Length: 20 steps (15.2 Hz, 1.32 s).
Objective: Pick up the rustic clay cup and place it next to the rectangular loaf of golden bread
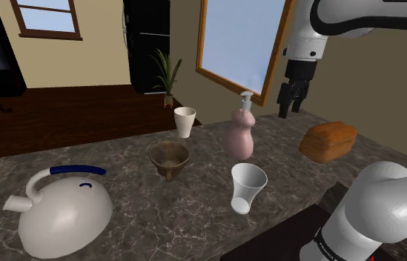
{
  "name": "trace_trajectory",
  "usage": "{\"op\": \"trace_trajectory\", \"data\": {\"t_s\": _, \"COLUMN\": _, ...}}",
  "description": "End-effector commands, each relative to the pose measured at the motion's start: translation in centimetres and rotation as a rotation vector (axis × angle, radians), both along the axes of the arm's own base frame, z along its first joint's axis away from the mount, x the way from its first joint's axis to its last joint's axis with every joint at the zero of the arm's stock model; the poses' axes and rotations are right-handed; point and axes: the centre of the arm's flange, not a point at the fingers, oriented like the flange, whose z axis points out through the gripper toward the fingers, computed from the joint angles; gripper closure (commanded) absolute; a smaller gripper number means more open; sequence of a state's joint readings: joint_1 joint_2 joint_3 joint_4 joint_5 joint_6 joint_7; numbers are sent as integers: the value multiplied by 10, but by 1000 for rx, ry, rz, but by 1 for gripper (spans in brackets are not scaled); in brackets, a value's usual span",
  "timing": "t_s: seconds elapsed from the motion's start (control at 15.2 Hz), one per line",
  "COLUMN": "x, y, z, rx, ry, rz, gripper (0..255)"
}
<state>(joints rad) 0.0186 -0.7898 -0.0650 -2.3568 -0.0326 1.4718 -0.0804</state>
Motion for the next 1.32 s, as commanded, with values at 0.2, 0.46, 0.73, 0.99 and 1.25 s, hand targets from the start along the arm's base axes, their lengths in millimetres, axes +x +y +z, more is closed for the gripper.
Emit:
{"op": "trace_trajectory", "data": {"t_s": 0.2, "x": 29, "y": 23, "z": -15, "rx": 5, "ry": 8, "rz": -1, "gripper": 0}}
{"op": "trace_trajectory", "data": {"t_s": 0.46, "x": 67, "y": 54, "z": -35, "rx": 12, "ry": 18, "rz": -2, "gripper": 0}}
{"op": "trace_trajectory", "data": {"t_s": 0.73, "x": 105, "y": 86, "z": -56, "rx": 20, "ry": 29, "rz": -4, "gripper": 0}}
{"op": "trace_trajectory", "data": {"t_s": 0.99, "x": 143, "y": 117, "z": -77, "rx": 27, "ry": 39, "rz": -5, "gripper": 0}}
{"op": "trace_trajectory", "data": {"t_s": 1.25, "x": 181, "y": 149, "z": -98, "rx": 34, "ry": 50, "rz": -6, "gripper": 0}}
